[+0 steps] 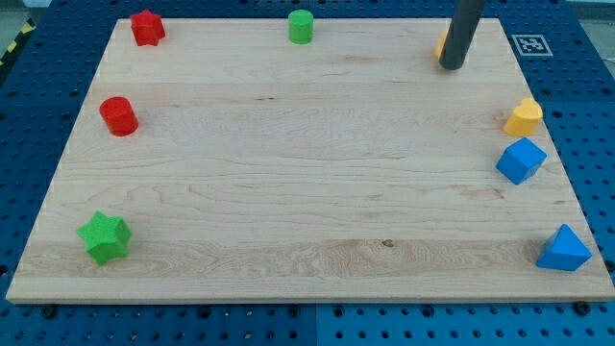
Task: Place the yellow hexagon toward the top right corner
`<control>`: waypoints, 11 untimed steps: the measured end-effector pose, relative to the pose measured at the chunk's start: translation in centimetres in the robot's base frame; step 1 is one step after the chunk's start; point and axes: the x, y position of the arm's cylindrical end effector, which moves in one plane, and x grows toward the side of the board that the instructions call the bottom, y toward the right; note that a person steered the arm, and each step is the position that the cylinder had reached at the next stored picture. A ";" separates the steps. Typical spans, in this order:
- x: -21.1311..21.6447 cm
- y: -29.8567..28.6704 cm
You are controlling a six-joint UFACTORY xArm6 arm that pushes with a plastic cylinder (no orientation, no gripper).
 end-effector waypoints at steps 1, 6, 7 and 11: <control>0.0 -3.4; -3.8 1.5; -3.3 2.1; -2.8 4.4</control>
